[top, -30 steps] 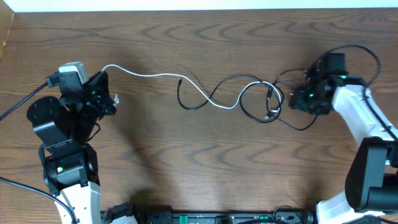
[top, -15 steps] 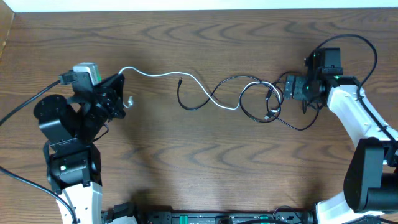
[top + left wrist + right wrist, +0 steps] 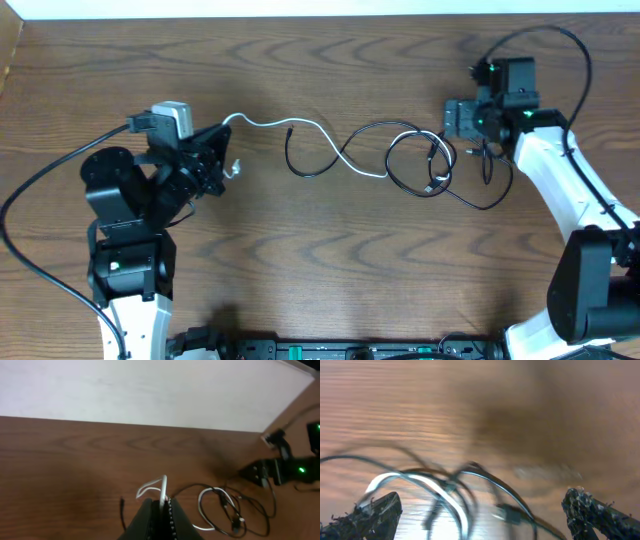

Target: Untangle cables

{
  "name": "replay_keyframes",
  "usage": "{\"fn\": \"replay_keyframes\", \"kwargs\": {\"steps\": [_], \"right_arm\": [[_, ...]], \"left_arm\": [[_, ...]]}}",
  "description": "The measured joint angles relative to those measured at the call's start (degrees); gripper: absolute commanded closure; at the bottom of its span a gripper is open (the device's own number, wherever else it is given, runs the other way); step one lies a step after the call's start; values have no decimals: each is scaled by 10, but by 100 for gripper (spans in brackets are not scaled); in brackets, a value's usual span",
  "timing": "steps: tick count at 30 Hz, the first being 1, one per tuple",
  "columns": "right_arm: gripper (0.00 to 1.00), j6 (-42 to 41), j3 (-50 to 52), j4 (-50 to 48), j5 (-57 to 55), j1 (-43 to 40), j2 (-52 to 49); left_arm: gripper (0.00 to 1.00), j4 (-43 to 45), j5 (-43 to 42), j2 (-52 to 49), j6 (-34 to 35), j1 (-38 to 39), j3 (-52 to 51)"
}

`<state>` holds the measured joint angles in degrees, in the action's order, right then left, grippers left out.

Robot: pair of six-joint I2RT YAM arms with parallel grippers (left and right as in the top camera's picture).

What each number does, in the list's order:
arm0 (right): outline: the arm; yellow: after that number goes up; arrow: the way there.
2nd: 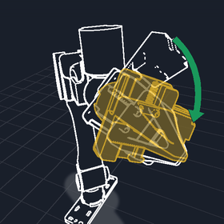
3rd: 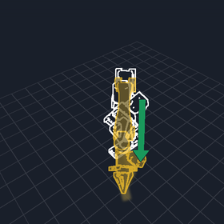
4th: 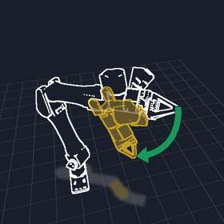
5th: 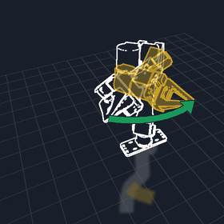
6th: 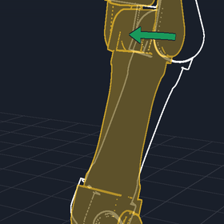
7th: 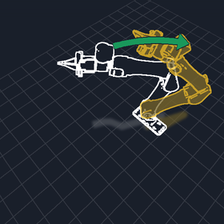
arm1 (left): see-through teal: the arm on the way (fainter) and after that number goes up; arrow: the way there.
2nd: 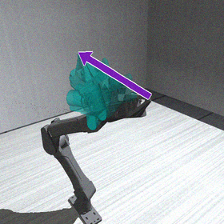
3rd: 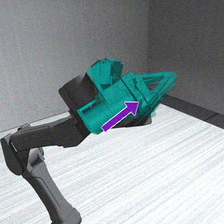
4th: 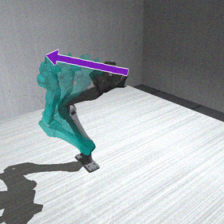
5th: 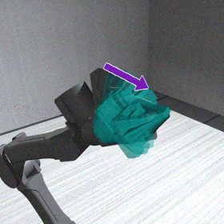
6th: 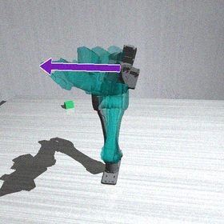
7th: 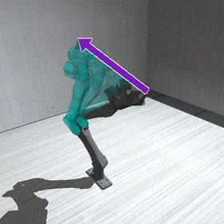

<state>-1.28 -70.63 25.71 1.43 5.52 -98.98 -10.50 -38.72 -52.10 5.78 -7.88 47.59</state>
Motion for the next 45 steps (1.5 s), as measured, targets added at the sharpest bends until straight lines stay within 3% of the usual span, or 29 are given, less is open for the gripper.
{"fn": "replay_keyframes", "kwargs": {"steps": [7,15,35,41,45], "right_arm": [[1,95,-6,0,151,61,0],[1,134,-6,-5,260,113,0],[1,127,-7,-28,238,200,-73],[6,120,-7,-28,232,215,-99],[16,120,-7,-29,232,218,-99]], "left_arm": [[92,5,0,-6,0,54,0],[92,53,0,3,5,91,0],[92,67,-4,83,48,92,0],[92,44,-4,83,49,92,0],[92,-15,-4,83,43,92,1]]}}
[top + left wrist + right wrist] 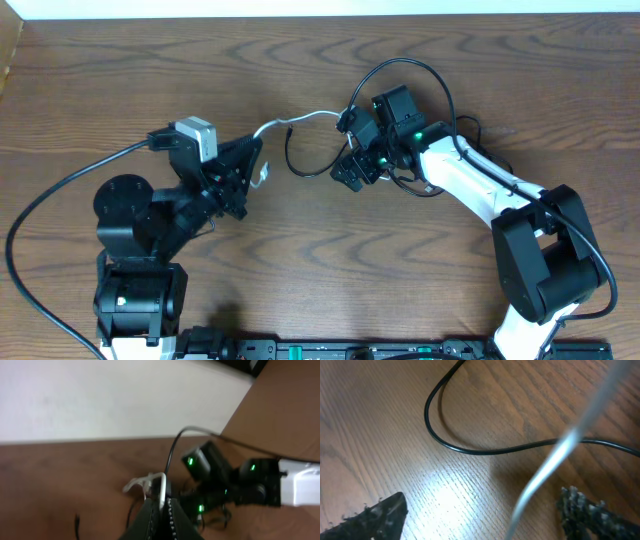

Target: Untangle cables

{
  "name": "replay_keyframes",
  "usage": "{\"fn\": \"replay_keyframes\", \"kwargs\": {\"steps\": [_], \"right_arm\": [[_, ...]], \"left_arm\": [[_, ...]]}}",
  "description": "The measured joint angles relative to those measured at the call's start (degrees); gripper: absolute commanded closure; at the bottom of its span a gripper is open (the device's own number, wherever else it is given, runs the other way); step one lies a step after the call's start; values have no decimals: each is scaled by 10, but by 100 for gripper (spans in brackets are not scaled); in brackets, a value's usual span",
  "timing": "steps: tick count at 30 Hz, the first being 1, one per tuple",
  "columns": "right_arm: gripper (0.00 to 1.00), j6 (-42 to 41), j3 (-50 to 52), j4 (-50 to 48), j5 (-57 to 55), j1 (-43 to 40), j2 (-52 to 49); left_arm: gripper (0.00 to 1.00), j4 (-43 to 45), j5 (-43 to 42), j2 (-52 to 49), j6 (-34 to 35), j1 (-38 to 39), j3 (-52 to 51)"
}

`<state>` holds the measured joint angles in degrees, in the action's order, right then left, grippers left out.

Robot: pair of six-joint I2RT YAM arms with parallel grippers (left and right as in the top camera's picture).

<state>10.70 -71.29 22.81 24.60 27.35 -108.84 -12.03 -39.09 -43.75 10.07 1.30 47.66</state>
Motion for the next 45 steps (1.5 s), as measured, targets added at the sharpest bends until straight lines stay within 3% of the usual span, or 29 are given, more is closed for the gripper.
{"fn": "replay_keyframes", "kwargs": {"steps": [2,4,6,9,21,22,23,24,26,27,29,32,37,42,44,45], "right_arm": [[24,-1,0,0,0,0,0],[44,0,0,0,-1,0,0],[56,0,0,0,-2,0,0],[99,-2,0,0,-2,0,0],[98,-19,0,30,-50,0,0],[82,-20,0,33,-54,0,0],[57,-22,0,37,-58,0,0],[42,-24,0,40,-61,0,0],[27,-25,0,44,-64,0,0],[25,-25,0,45,-66,0,0],[26,-24,0,45,-67,0,0],[42,-26,0,45,-66,0,0],[47,-27,0,41,-66,0,0],[46,-27,0,38,-64,0,0],[55,-27,0,36,-64,0,0],[65,-25,0,35,-64,0,0]], "left_arm": [[92,-18,0,0,-6,0,0],[92,-25,0,0,-11,0,0],[92,-25,0,0,-13,0,0],[92,-25,0,0,-15,0,0],[92,-25,5,0,-19,0,0],[92,-25,5,0,-20,0,0],[92,-25,5,0,-21,0,0],[93,-25,5,0,-22,0,0],[93,-23,5,0,-23,0,0],[92,-21,5,0,-24,0,0],[92,-14,5,0,-24,0,0],[92,-7,5,0,-24,0,0],[92,-5,7,2,-24,0,0],[92,0,7,11,-24,0,0],[92,0,7,15,-23,0,0],[92,0,7,17,-21,0,0]]}}
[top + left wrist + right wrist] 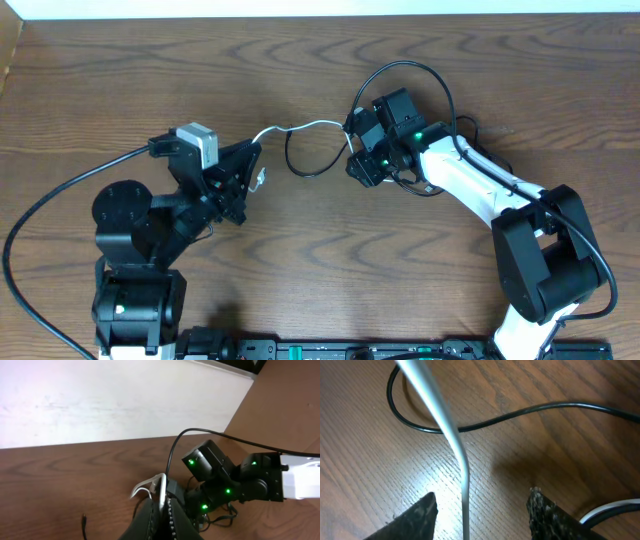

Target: Untangle cables

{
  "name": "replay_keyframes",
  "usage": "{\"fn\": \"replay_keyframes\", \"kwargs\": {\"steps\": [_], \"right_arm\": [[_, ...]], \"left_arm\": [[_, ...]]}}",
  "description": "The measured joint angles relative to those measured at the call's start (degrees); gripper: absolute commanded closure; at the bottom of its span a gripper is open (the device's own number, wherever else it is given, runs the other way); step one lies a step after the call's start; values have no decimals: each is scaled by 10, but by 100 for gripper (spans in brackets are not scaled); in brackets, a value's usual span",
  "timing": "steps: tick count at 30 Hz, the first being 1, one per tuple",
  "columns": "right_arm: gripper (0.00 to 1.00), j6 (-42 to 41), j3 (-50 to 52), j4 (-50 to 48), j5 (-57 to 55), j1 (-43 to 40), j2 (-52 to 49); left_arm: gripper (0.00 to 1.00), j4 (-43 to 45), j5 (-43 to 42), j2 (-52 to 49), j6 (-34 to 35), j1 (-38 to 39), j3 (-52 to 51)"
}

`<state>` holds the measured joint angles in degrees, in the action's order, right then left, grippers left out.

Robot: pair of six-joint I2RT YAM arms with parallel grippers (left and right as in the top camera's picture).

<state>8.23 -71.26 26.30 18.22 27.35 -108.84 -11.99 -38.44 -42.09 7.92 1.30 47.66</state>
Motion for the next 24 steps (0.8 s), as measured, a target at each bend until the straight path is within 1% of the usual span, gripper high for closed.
{"fn": "replay_keyframes", "kwargs": {"steps": [1,2,3,6,10,11,13,14,15,19,24], "right_arm": [[78,-2,1,0,0,0,0],[97,-3,1,0,2,0,0],[99,-3,2,0,3,0,0],[99,-5,3,-1,15,0,0],[99,-32,4,-6,26,0,0],[99,-39,4,-6,28,0,0],[99,-54,4,-1,29,0,2],[99,-60,4,3,29,0,4],[99,-65,4,10,29,0,9],[99,-89,-7,53,12,0,56],[99,-104,-63,132,-21,0,138]], "left_arm": [[92,0,0,2,1,0,0],[92,0,0,3,1,0,0],[92,0,-1,4,2,0,0],[92,0,-3,7,4,0,0],[91,-5,-3,10,7,0,0],[90,-10,-4,10,6,0,0],[83,-26,-4,10,-1,0,0],[83,-34,-4,9,-7,0,0],[78,-38,-5,8,-11,0,0],[78,-56,-5,0,-33,0,0],[78,-65,-5,-17,-51,0,0]]}}
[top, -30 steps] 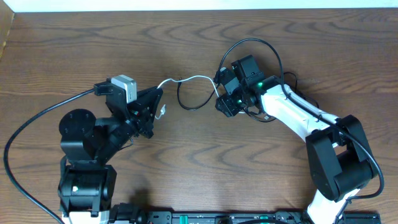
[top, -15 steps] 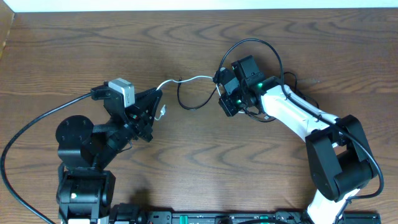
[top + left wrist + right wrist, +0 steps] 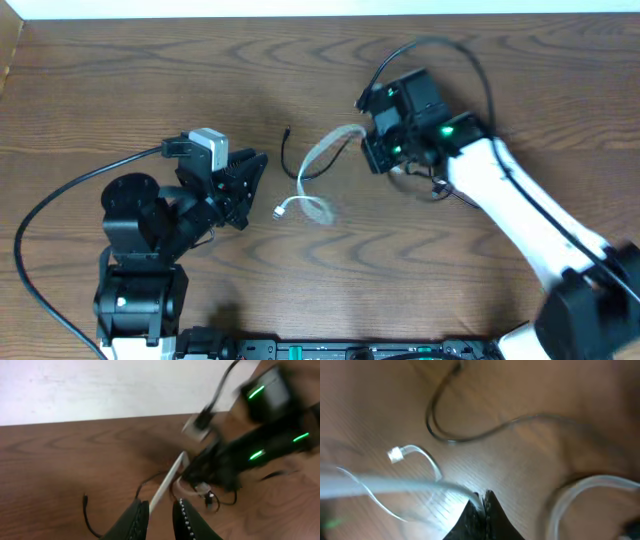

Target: Untangle cables

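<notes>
A white cable (image 3: 325, 150) runs from my right gripper (image 3: 372, 150) down-left to its plug end (image 3: 281, 210), which lies on the table. In the right wrist view the right gripper (image 3: 481, 496) is shut on the white cable (image 3: 395, 482). My left gripper (image 3: 252, 185) is open. In its wrist view the white cable (image 3: 167, 482) passes loosely between the spread fingers of the left gripper (image 3: 161, 505). A black cable (image 3: 290, 165) loops between the arms, and its coils (image 3: 430, 180) sit under the right arm.
The table's back edge (image 3: 320, 14) meets a white wall. The left arm's own black lead (image 3: 60, 200) sweeps around its base. In the left wrist view the black cable's free end (image 3: 85, 497) points toward the back.
The left gripper has opened and let go of the white cable. The right gripper has shut on the white cable and stands a little higher and to the right. The cable's plug end now lies on the table.
At first the left gripper held the white cable's end while the right gripper was open over the tangle at the far right. Then the right gripper stood open at the middle, with the white cable between its fingers. Now the right holds it and the left is open.
</notes>
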{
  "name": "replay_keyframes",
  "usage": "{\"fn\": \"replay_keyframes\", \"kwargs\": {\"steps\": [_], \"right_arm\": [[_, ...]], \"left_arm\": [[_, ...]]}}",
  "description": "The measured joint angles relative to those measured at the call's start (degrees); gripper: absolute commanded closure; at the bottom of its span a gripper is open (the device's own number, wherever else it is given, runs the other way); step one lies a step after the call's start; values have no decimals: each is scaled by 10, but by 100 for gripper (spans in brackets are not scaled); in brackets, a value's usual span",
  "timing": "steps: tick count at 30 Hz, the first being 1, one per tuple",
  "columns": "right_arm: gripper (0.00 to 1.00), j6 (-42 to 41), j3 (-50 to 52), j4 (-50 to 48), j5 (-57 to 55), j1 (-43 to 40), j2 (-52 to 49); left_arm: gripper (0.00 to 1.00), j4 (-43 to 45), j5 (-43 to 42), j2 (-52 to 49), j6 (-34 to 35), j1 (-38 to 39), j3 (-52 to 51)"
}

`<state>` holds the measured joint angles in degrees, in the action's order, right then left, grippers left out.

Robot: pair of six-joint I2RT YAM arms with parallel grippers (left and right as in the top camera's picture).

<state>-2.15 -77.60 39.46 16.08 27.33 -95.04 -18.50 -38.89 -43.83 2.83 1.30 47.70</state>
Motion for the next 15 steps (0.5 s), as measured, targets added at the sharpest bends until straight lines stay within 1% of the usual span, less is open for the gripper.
{"fn": "replay_keyframes", "kwargs": {"steps": [5,9,15], "right_arm": [[99,-7,-61,78,-42,0,59],[99,-9,-113,121,-66,0,79],[99,-14,-225,175,-92,0,95]], "left_arm": [[78,-19,0,-20,-18,0,0],[78,-34,0,-35,-31,0,0],[78,-45,0,-55,-50,0,0]]}}
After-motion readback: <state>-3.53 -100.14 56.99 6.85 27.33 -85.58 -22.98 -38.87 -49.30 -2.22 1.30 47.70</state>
